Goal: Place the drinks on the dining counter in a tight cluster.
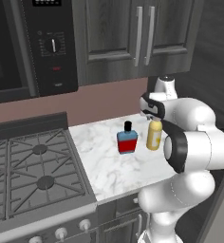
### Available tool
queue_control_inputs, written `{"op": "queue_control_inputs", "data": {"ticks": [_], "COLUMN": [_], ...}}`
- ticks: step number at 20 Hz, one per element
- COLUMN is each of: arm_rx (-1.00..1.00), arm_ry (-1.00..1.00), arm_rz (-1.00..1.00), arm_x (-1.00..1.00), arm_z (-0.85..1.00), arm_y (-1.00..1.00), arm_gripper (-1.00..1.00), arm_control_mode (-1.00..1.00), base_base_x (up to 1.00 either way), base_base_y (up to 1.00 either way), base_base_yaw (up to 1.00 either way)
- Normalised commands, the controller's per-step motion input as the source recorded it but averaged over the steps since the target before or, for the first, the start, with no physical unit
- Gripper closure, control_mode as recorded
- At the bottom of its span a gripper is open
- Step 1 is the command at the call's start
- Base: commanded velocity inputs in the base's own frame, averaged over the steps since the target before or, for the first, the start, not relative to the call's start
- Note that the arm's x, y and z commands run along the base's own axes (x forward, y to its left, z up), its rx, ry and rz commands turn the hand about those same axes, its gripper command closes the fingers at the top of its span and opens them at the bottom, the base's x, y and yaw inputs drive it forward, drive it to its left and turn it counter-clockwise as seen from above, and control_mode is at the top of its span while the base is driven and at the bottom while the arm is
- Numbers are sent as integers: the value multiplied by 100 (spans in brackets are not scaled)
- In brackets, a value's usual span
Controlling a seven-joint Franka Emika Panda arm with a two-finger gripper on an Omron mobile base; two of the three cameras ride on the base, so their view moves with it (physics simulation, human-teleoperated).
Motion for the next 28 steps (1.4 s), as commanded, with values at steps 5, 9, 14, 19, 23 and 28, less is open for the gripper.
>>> {"op": "queue_control_inputs", "data": {"ticks": [5,9,14,19,23,28], "arm_rx": [0,0,0,1,6,7], "arm_ry": [0,0,0,-2,-1,0], "arm_rz": [0,0,0,1,3,0], "arm_x": [0,0,-10,-38,-57,-52], "arm_z": [-6,-6,-9,7,25,39], "arm_y": [-1,3,5,6,1,0], "arm_gripper": [100,100,100,100,100,100], "arm_control_mode": [-100,-100,-100,-100,-100,-100], "base_base_x": [0,0,0,0,0,0], "base_base_y": [0,0,0,0,0,0], "base_base_yaw": [0,0,0,0,0,0]}}
